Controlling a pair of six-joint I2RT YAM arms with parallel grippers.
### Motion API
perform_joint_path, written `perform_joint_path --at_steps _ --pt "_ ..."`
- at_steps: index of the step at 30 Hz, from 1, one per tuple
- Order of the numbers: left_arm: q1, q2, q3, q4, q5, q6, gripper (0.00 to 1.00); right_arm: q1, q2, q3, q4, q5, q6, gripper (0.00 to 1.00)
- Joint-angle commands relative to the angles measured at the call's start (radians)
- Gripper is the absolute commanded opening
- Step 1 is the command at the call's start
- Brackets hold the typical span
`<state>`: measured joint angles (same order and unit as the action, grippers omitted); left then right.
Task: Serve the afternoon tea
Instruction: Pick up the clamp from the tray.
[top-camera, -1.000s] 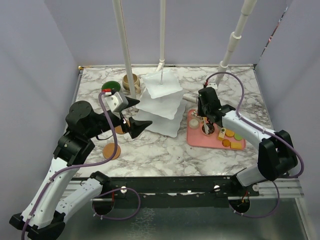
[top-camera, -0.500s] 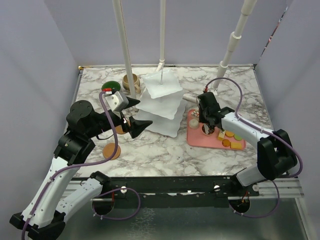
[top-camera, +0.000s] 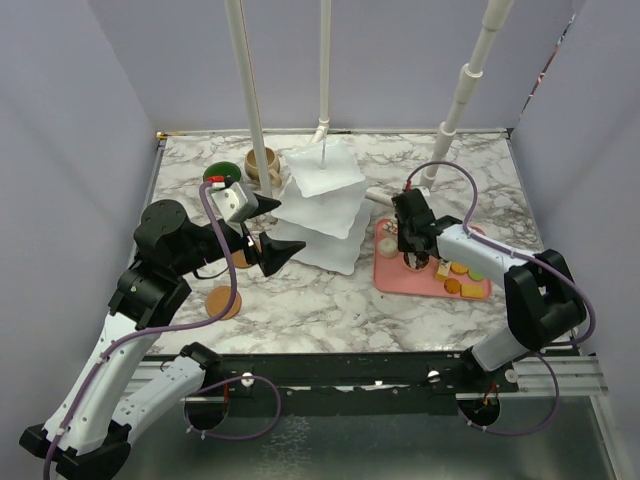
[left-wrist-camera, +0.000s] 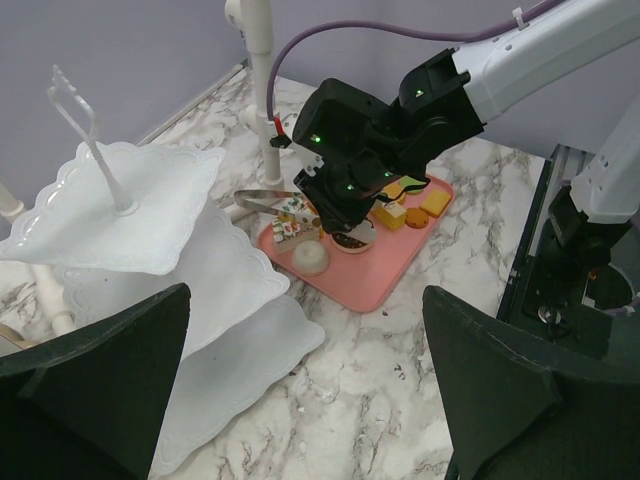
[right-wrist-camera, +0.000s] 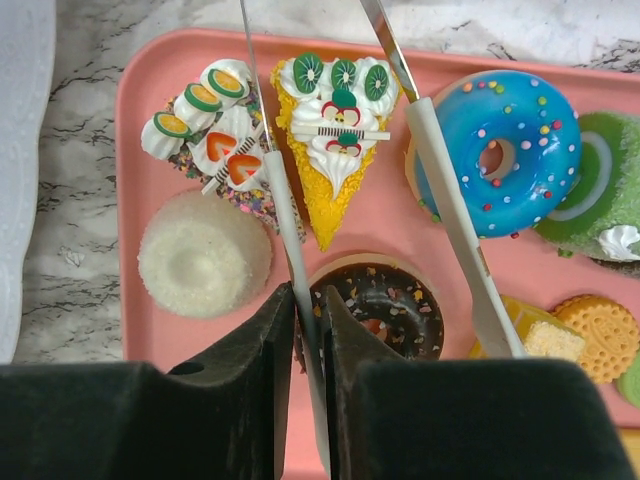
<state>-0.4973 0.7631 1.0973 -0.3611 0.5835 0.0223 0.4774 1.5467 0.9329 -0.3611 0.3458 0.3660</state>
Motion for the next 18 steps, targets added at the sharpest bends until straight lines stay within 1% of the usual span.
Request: perform_joint_path --at_steps 1,3,6,15,18 --pt "0.005 -0.011 0.006 -0.001 0.027 -0.002 0.99 -0.002 0.022 -0.014 -0.003 -0.009 0.002 0.19" --pt "0.005 -0.012 0.006 -0.001 0.027 -0.003 0.99 -0.002 0.019 -0.013 -0.002 -0.002 0.001 0.15" --pt "0.005 -0.012 0.01 -0.001 0.027 -0.004 0.99 -0.001 0.004 -0.008 -0.001 0.01 -0.002 0.01" --pt "0.005 -0.002 0.014 -0.002 0.064 -0.019 0.99 -0.002 -0.173 -0.026 0.035 0.001 -0.026 0.01" --pt "0.005 0.011 0.016 -0.001 0.08 -0.048 0.99 -0.002 -0.27 -0.049 0.082 -0.06 -0.046 0.01"
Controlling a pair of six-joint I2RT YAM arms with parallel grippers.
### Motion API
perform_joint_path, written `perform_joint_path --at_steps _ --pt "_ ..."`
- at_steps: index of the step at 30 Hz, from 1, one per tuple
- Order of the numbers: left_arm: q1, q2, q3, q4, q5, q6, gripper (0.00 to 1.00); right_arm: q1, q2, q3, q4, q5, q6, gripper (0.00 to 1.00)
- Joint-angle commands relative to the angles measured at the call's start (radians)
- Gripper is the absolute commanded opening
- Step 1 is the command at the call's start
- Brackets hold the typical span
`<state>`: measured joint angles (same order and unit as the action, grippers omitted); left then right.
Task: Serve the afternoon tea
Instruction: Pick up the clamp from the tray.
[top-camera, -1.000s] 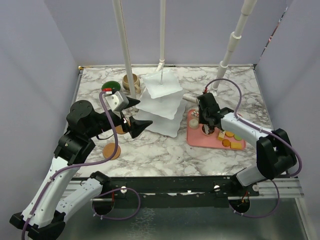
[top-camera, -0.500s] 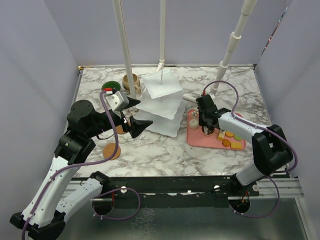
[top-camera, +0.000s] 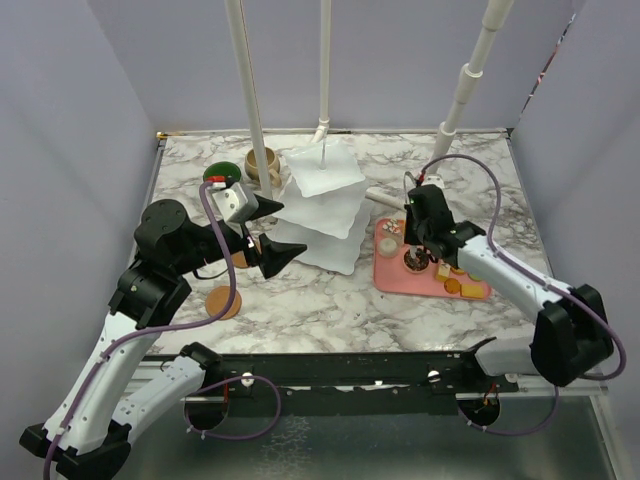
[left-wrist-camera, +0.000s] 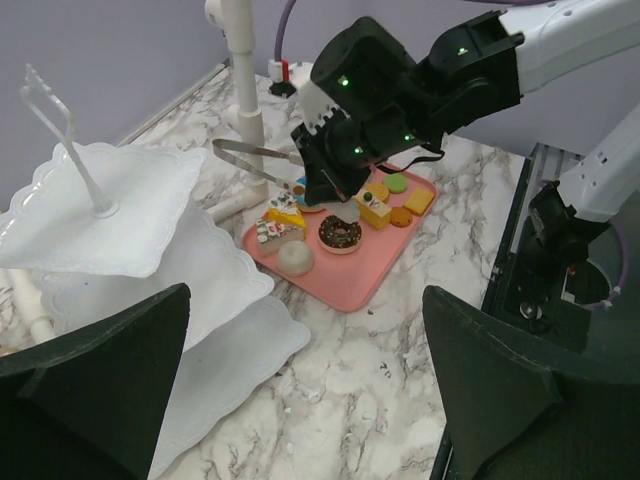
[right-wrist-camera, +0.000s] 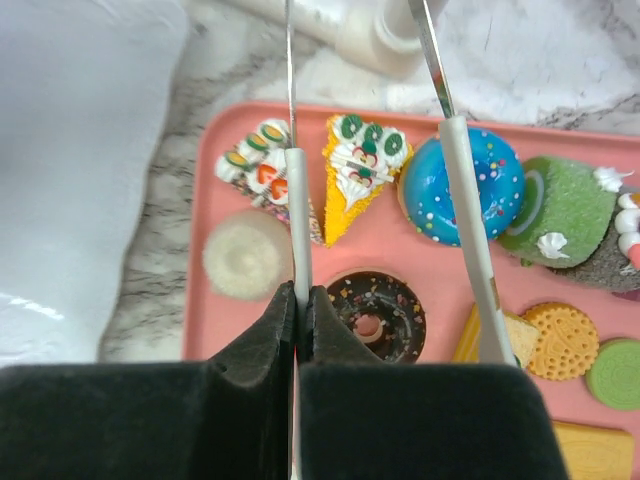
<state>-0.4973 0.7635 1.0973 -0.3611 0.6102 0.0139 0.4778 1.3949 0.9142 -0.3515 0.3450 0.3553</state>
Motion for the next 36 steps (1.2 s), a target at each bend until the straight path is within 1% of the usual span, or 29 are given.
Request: perform_joint_path --at_steps 1,5,9,11,13,18,23,29,33,36 --pt "0.005 0.016 0.016 0.001 0.061 -0.046 0.99 -0.001 -0.161 -0.047 0.102 -0.099 -0.052 0.01" --pt "0.005 0.034 0.018 0.026 0.075 -0.095 0.99 -0.001 -0.357 -0.153 0.261 -0.321 -0.109 0.0" --pt "0.003 0.049 0.009 0.085 0.11 -0.162 0.99 0.0 -0.564 -0.264 0.456 -0.528 -0.118 0.01" --pt "0.003 0.058 0.0 0.124 0.134 -0.206 0.99 -0.001 -0.631 -0.298 0.547 -0.602 -0.101 0.01" --pt "0.002 0.068 -0.018 0.177 0.157 -0.263 0.99 -0.001 -0.664 -0.315 0.636 -0.668 -0.07 0.01" --pt "-0.017 0.113 -0.049 0.349 0.191 -0.409 0.99 -0.001 -0.644 -0.285 0.828 -0.81 0.045 0.01" --pt "-0.058 0.211 0.032 0.469 0.187 -0.491 0.99 -0.001 -0.6 -0.242 0.968 -0.882 0.148 0.01" --pt "-0.111 0.285 0.08 0.51 0.172 -0.518 0.99 0.001 -0.539 -0.251 1.226 -0.932 0.323 0.01" --pt "-0.137 0.318 0.11 0.539 0.168 -0.539 0.97 0.011 -0.494 -0.242 1.292 -0.949 0.37 0.01" --pt "-0.146 0.351 0.141 0.549 0.162 -0.537 0.92 0.031 -0.456 -0.225 1.34 -0.966 0.4 0.01"
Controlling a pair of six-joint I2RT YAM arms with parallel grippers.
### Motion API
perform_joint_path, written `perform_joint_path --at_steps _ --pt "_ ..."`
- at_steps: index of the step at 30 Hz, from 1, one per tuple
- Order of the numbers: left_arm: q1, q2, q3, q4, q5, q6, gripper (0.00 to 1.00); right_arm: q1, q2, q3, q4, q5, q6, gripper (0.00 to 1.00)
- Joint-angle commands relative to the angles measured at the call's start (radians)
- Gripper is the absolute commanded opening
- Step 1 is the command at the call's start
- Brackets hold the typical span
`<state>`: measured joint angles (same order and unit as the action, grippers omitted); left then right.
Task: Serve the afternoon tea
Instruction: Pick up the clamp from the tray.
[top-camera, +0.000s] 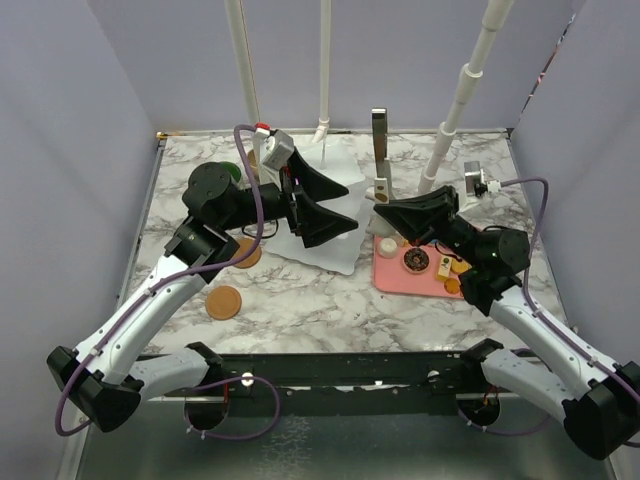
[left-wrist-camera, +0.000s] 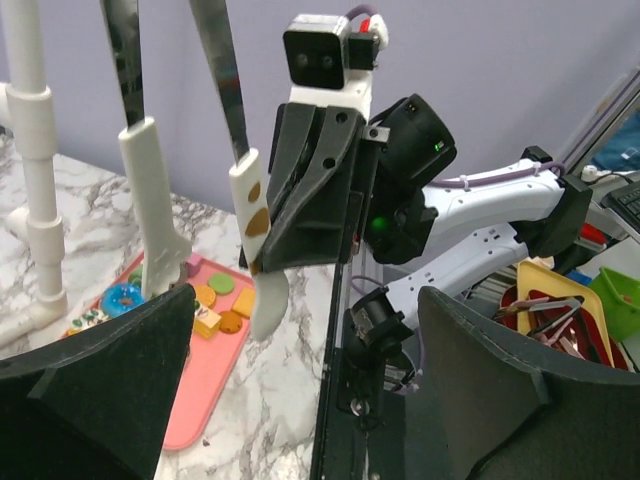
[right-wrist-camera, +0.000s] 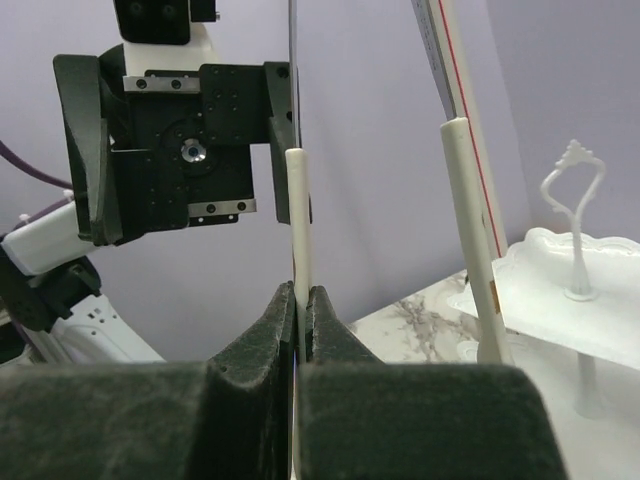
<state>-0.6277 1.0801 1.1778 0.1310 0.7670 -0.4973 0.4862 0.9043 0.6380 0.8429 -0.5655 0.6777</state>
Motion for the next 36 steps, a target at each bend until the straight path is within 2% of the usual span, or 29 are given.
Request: perform_joint_path --at_steps 1,7,11,16,18,19,22,24,26,27,29,32,36 --pt "-0.018 0.045 0.071 0.061 0.008 -0.022 0.9 0.03 0.05 0.064 0.151 -0.066 0.087 0.01" --pt "-0.035 0.083 0.109 0.073 0.0 0.005 0.82 0.079 0.105 0.098 0.213 -0.071 0.115 0.01" --pt "-0.035 0.088 0.117 0.073 -0.017 0.017 0.73 0.109 0.121 0.111 0.207 -0.074 0.105 0.01" --pt "-0.034 0.099 0.14 0.073 -0.02 0.02 0.66 0.154 0.156 0.121 0.207 -0.083 0.098 0.01" --pt "-0.035 0.099 0.146 0.072 -0.018 0.022 0.58 0.168 0.168 0.122 0.213 -0.08 0.097 0.01" --pt "-0.035 0.097 0.146 0.073 -0.015 0.025 0.51 0.173 0.171 0.119 0.217 -0.073 0.097 0.01" --pt "-0.035 0.089 0.136 0.073 -0.011 0.036 0.21 0.184 0.18 0.115 0.239 -0.061 0.102 0.01" --pt "-0.035 0.081 0.123 0.071 -0.008 0.042 0.1 0.187 0.184 0.121 0.249 -0.055 0.107 0.01" --pt "-0.034 0.073 0.112 0.069 -0.005 0.045 0.03 0.187 0.19 0.136 0.232 -0.061 0.111 0.01" --pt "-0.035 0.07 0.108 0.067 -0.002 0.047 0.0 0.187 0.193 0.151 0.206 -0.069 0.109 0.06" --pt "-0.034 0.062 0.104 0.058 0.004 0.059 0.0 0.187 0.191 0.196 0.111 -0.099 0.095 0.23" --pt "-0.034 0.05 0.105 0.032 0.039 0.083 0.0 0.187 0.166 0.325 -0.202 -0.17 -0.033 0.43" --pt "-0.035 0.026 0.102 -0.016 0.132 0.117 0.0 0.156 0.127 0.487 -0.573 -0.251 -0.263 0.56"
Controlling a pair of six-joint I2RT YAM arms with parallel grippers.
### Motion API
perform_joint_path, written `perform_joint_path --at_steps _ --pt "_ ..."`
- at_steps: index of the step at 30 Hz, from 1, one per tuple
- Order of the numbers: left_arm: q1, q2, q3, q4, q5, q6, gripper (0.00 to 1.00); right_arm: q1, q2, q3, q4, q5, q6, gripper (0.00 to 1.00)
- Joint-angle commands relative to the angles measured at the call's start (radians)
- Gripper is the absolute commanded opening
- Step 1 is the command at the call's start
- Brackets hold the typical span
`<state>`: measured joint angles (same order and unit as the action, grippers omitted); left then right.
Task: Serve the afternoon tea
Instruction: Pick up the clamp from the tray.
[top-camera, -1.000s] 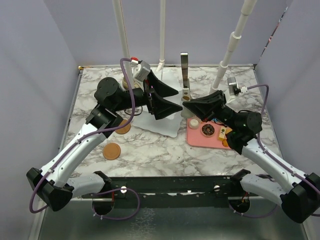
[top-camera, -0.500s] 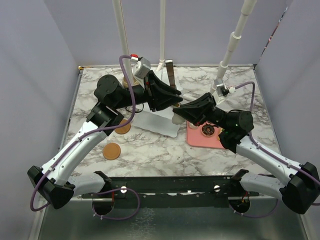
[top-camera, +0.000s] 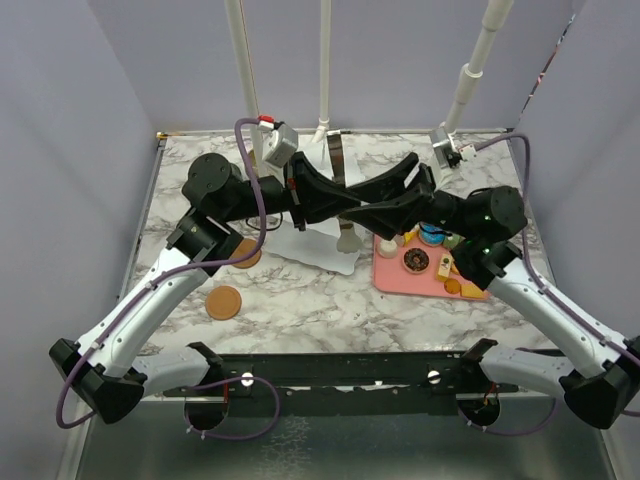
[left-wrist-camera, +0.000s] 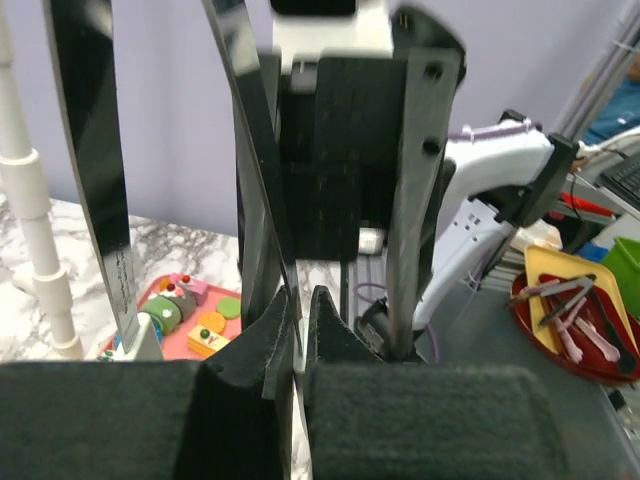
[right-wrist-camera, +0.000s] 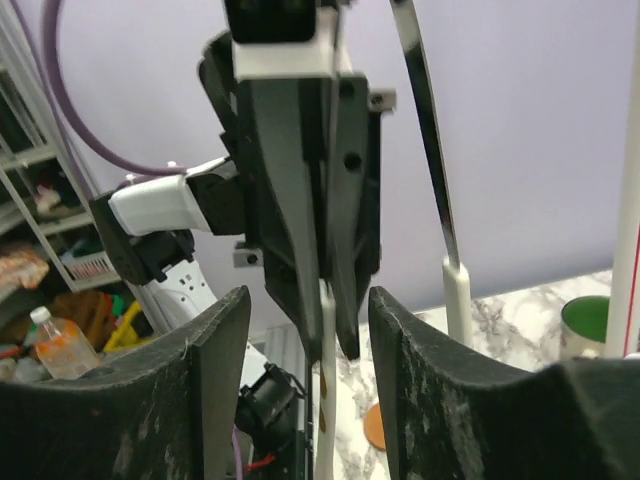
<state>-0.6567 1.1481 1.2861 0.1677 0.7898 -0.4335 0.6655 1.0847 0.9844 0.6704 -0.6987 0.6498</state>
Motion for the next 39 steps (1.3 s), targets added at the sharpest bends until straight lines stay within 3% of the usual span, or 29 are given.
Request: perform_joint_path --at_steps 1,7,10,19,33,35,38,39 --pt "-0.006 -0.05 -0.01 -0.066 0.127 0.059 0.0 -0.039 -0.06 0.18 -0.467 -0.137 -0.272 0.57" --pt "-0.01 -0.101 -0.069 -0.091 0.239 0.017 0.0 -0.072 -0.061 0.369 -0.751 -0.188 -0.445 0.59" --pt "-0.017 -0.116 -0.068 -0.093 0.282 0.006 0.0 -0.075 -0.031 0.412 -0.791 -0.185 -0.473 0.59" --pt "-0.032 -0.114 -0.055 -0.105 0.275 -0.004 0.0 -0.074 0.117 0.45 -0.622 -0.354 -0.325 0.59" --pt "-0.038 -0.071 -0.035 -0.119 0.196 0.073 0.0 -0.061 0.149 0.352 -0.477 -0.301 -0.246 0.47" --pt "-0.038 -0.059 -0.025 -0.123 0.196 0.082 0.0 -0.059 0.143 0.347 -0.504 -0.254 -0.271 0.37" --pt "-0.038 -0.047 -0.019 -0.123 0.197 0.081 0.0 -0.059 0.132 0.331 -0.5 -0.135 -0.286 0.06" --pt "-0.038 -0.043 -0.02 -0.123 0.197 0.082 0.0 -0.06 0.126 0.318 -0.474 -0.1 -0.279 0.01"
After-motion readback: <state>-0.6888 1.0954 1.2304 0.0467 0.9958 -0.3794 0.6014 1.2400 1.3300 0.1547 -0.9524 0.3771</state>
